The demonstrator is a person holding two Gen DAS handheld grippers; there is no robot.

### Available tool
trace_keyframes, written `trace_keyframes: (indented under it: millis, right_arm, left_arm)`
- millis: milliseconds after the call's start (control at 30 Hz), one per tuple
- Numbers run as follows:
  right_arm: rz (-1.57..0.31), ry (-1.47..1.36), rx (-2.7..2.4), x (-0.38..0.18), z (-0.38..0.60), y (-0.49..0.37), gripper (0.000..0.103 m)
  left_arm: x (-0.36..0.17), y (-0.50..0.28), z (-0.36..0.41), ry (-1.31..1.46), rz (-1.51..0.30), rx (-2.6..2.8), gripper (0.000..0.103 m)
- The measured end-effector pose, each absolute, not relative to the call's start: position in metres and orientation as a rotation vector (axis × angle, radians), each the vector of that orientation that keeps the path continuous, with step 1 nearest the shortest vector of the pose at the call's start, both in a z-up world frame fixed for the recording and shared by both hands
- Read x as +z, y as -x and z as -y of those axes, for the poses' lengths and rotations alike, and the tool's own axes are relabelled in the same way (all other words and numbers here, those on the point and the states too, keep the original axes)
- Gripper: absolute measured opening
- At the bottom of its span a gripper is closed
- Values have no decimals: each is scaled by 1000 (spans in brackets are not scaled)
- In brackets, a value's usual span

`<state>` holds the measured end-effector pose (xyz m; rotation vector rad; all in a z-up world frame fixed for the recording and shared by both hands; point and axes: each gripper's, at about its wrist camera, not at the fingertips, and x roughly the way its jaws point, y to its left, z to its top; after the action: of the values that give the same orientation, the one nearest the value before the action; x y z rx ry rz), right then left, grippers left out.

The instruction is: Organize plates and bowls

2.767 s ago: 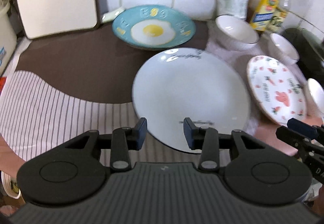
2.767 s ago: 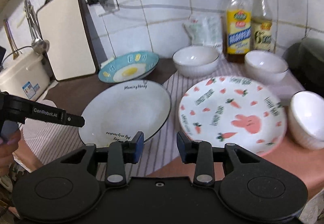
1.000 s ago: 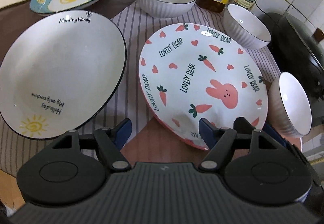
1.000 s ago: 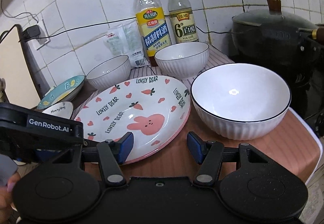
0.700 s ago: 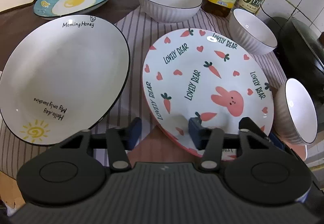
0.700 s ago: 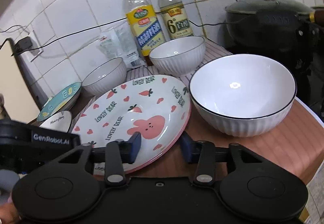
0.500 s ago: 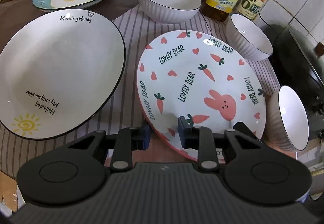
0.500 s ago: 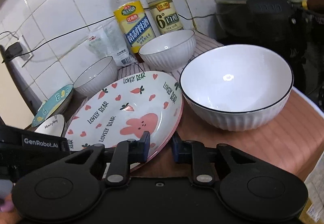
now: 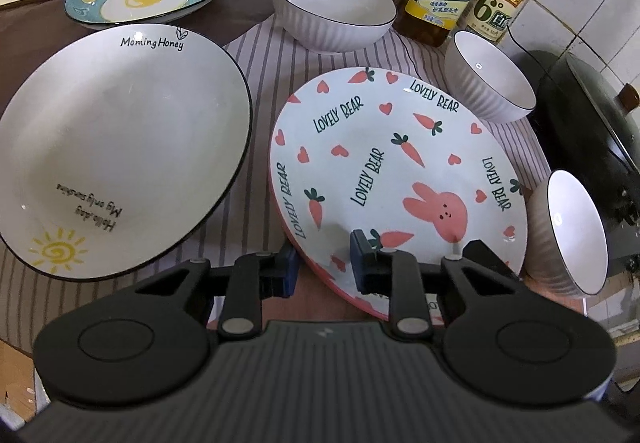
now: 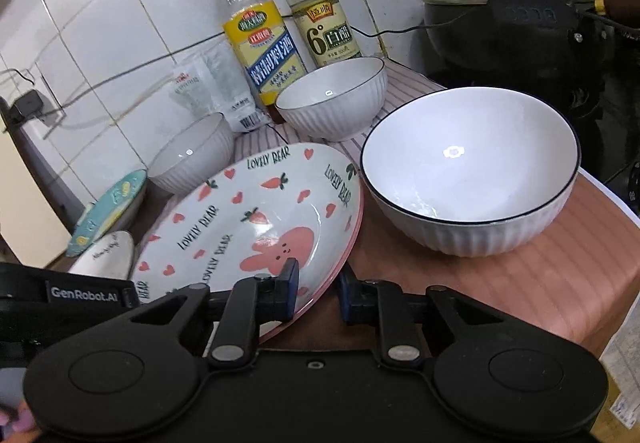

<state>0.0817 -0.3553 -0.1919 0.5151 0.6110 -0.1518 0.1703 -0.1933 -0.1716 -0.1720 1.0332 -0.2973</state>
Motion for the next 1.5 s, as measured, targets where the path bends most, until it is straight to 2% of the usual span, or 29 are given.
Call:
trace_keyframes:
  millis: [567,1100,1500]
  right_arm:
    - [-543,-544,-112,-152,337,-56,25]
    - [-537,-499,45,-101,255,-72,25]
    - [-639,-492,80,-115,213,-89,25]
  left_arm:
    - [-134,-136,164,191,-959,-322,25]
    - [-88,-120,65,269,-898,-203,25]
    - [-113,-129,20,306,-963,-145,25]
